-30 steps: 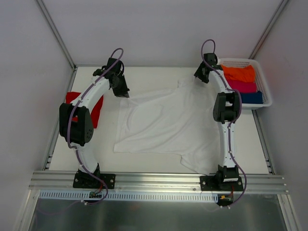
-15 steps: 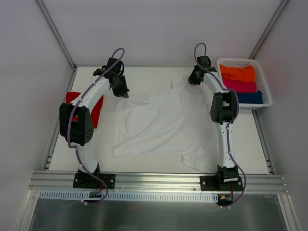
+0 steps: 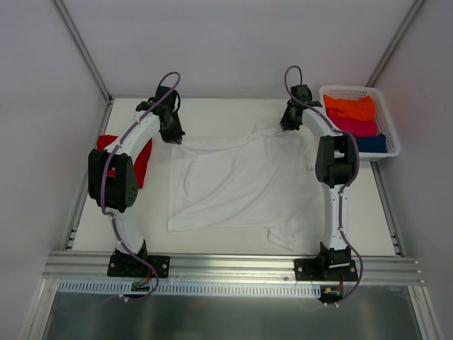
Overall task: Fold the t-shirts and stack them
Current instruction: Fold the flattened tshirt in 1/3 of the way
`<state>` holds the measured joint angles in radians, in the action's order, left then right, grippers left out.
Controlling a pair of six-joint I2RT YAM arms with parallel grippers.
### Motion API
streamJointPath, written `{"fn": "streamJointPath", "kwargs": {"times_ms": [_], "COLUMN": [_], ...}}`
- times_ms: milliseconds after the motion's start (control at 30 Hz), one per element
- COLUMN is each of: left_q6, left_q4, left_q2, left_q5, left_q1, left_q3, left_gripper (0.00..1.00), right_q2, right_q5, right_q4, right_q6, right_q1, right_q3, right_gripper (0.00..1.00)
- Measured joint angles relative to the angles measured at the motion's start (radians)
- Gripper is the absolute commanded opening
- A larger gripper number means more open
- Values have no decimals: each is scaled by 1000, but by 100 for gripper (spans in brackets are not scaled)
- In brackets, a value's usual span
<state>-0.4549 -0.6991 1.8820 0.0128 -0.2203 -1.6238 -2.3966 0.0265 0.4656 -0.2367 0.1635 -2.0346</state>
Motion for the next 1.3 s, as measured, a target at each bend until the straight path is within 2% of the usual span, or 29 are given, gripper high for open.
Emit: {"fn": "streamJointPath", "kwargs": {"times_ms": [533,900,1300], "left_q6": [-10,-30,-33], "left_q4": [-18,-164,-293], "left_q2": [31,21,-17], "left_q5": [13,20,65], "left_q1": [0,0,-3], "left_q3": [0,-4,29], "left_gripper": [0,0,0], "right_q2": [332,511,636], "right_q5": [47,78,90], "right_q4": [16,170,339], "right_q6": [97,119,119], "right_q1": [4,36,69], "right_q3": [161,393,492], "right_gripper": [0,0,0]}}
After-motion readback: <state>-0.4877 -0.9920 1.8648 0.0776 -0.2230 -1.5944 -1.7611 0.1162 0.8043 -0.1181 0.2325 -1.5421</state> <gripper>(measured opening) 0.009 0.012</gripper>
